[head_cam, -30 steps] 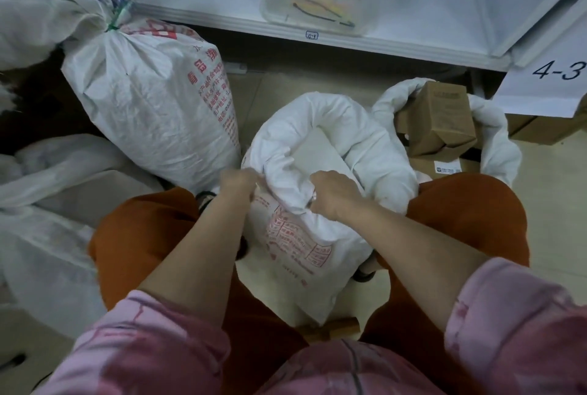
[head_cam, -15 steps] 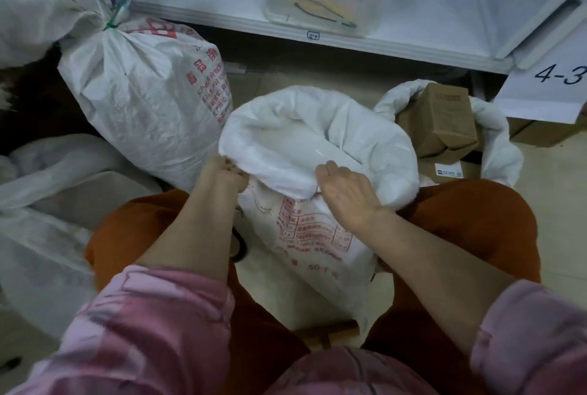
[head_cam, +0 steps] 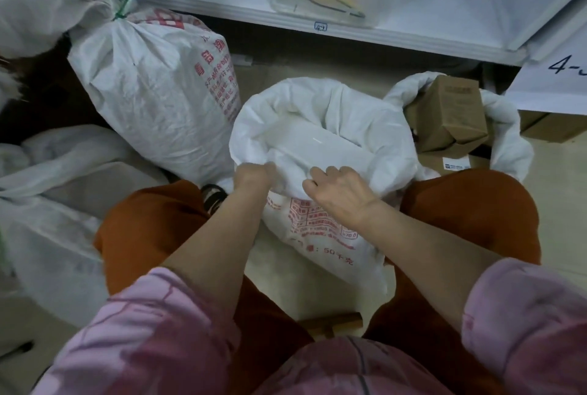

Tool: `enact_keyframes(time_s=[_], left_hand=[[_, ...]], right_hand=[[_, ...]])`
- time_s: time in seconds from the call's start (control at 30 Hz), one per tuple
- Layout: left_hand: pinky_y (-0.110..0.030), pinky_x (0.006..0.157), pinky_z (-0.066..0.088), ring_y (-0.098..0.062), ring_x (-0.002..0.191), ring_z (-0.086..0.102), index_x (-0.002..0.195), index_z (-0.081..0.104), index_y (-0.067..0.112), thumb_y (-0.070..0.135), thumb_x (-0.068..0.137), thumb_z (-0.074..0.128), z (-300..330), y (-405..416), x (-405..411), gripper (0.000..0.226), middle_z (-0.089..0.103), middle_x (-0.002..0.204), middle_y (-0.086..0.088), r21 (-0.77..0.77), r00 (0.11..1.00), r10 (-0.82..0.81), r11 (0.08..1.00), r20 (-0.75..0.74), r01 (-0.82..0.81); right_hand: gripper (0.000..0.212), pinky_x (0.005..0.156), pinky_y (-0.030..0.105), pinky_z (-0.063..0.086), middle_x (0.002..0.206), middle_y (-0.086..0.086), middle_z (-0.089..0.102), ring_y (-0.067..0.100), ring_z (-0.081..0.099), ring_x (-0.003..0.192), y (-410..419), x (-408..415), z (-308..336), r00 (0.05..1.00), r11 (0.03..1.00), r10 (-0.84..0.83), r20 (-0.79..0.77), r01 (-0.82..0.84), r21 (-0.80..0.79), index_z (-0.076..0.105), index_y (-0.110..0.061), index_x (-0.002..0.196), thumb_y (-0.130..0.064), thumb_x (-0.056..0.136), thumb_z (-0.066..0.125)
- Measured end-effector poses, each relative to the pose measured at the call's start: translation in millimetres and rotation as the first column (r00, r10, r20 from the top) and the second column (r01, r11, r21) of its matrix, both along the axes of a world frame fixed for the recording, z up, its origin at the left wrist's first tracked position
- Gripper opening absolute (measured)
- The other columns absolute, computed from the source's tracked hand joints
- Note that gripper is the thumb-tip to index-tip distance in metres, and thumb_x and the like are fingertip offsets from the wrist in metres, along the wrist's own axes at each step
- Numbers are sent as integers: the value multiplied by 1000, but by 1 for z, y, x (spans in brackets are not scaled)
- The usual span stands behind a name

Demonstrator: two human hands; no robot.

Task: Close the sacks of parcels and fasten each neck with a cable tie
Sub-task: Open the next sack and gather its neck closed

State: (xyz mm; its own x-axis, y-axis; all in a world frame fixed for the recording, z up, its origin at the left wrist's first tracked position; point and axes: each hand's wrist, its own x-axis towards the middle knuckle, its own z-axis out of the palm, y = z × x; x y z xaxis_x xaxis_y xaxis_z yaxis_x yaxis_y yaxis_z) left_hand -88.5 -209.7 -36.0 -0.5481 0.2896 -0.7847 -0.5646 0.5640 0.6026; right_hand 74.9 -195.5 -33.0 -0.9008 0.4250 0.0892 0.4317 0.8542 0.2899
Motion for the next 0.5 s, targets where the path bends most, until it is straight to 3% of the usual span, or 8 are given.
enact_keyframes(time_s=[0.07, 0.1, 0.17, 0.2, 0.27, 0.37, 0.43, 0.5], left_hand=[[-22, 55, 51, -15, 69, 56, 123, 53, 11, 17, 95, 53, -2, 2, -4, 29, 54, 86, -4, 138, 976, 29, 989, 218, -60], [-16, 38, 42, -9, 50, 45, 108, 57, 20, 15, 96, 53, -2, 0, -7, 14, 44, 71, 2, 221, 939, 52, 966, 340, -133], [-14, 27, 23, -5, 31, 26, 74, 48, 23, 15, 96, 52, -10, -6, -6, 24, 30, 60, 9, 231, 854, 112, 937, 509, -261], [-15, 27, 19, -5, 29, 21, 69, 43, 21, 15, 96, 49, -16, -9, -4, 28, 28, 59, 10, 203, 803, 161, 922, 574, -330], [-15, 29, 15, -8, 28, 17, 64, 34, 19, 10, 93, 41, -22, -14, 1, 31, 24, 53, 9, 155, 776, 220, 914, 591, -376], [-12, 34, 12, -10, 28, 11, 56, 20, 21, 2, 82, 35, -15, -20, 19, 36, 18, 38, 7, 120, 802, 256, 919, 540, -374], [-9, 35, 15, -10, 27, 12, 54, 17, 21, 1, 81, 32, -8, -21, 26, 37, 18, 36, 5, 154, 811, 216, 924, 544, -350], [-9, 35, 16, -9, 28, 14, 56, 19, 21, 1, 78, 31, 0, -19, 22, 32, 20, 40, 5, 149, 857, 130, 961, 499, -232]], right_hand=[[26, 43, 22, 20, 60, 6, 51, 20, 43, 41, -3, 3, 7, 999, 999, -43, 18, 43, -4, 55, -9, 64, 8, 44, 53], [28, 43, 23, 22, 66, 7, 52, 20, 47, 46, -4, 4, 11, 993, 993, -105, 46, 107, -42, 56, -8, 69, 9, 47, 56], [26, 50, 30, 34, 89, 7, 53, 23, 55, 67, 2, 7, 15, 946, 899, -295, 136, 323, -295, 57, -7, 91, 1, 68, 66], [22, 57, 32, 40, 96, 5, 52, 22, 56, 75, 9, 7, 21, 900, 756, -386, 202, 435, -490, 56, -7, 94, -16, 79, 69], [37, 65, 32, 48, 88, 1, 59, 20, 58, 80, 23, 1, 35, 832, 431, -465, 303, 512, -743, 59, -6, 82, -39, 76, 75], [48, 79, 33, 51, 100, 4, 62, 22, 59, 94, 29, -14, 43, 813, 421, -512, 277, 518, -744, 60, -5, 101, -32, 69, 82], [53, 74, 30, 48, 102, 4, 58, 22, 58, 92, 20, -23, 35, 793, 397, -512, 330, 559, -728, 53, -8, 108, -28, 68, 83], [38, 67, 29, 41, 101, 4, 60, 24, 58, 89, 12, -29, 27, 783, 465, -533, 320, 587, -663, 53, -11, 104, -20, 75, 76]])
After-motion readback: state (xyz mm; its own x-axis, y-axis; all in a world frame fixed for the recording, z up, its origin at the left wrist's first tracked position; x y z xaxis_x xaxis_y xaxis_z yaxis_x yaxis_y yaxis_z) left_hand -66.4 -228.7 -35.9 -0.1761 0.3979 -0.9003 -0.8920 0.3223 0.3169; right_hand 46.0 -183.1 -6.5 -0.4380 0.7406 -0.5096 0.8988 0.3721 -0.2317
